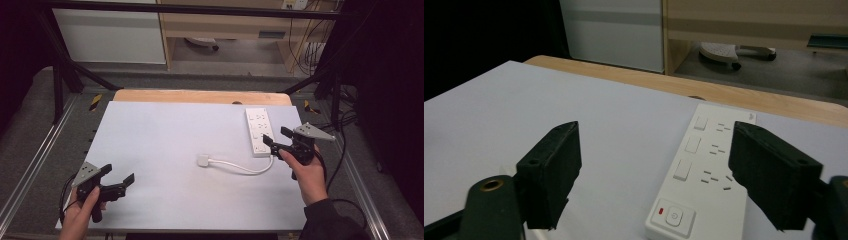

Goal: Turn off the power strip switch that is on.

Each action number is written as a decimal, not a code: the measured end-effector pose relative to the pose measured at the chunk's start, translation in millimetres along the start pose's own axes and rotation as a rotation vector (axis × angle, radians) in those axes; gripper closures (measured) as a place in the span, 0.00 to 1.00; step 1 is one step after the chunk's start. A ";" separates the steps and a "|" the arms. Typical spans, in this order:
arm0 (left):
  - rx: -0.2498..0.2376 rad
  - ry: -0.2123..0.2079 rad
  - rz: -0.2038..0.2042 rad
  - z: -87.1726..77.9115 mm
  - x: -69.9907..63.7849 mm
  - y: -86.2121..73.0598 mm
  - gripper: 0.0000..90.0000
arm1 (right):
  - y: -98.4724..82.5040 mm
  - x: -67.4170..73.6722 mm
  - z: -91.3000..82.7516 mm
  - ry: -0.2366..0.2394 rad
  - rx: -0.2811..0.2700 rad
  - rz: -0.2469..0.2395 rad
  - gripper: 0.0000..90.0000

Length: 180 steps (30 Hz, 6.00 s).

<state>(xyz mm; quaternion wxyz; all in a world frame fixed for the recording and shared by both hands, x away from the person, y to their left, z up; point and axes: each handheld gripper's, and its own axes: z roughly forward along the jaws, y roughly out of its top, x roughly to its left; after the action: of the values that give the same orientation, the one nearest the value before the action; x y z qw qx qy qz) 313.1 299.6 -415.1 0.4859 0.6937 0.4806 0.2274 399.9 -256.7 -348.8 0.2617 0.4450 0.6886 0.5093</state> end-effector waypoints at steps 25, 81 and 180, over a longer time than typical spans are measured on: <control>0.012 -0.005 0.012 2.1 -2.3 -0.6 0.07 | 19.4 -7.5 35.6 -0.021 -0.007 -0.035 1.00; 0.029 -0.008 0.038 3.4 -4.4 -1.2 0.06 | 19.0 -37.5 115.8 -0.093 0.099 -0.052 1.00; 0.036 -0.031 0.060 3.9 -6.9 -0.8 0.07 | -23.4 -42.5 175.0 -0.184 0.288 -0.009 1.00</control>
<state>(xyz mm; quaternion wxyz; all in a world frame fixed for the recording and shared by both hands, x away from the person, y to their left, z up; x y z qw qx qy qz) 312.7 291.7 -416.4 0.4738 0.7198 0.4560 0.2226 554.0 -214.1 -434.8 0.2594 0.5196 0.7294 0.3615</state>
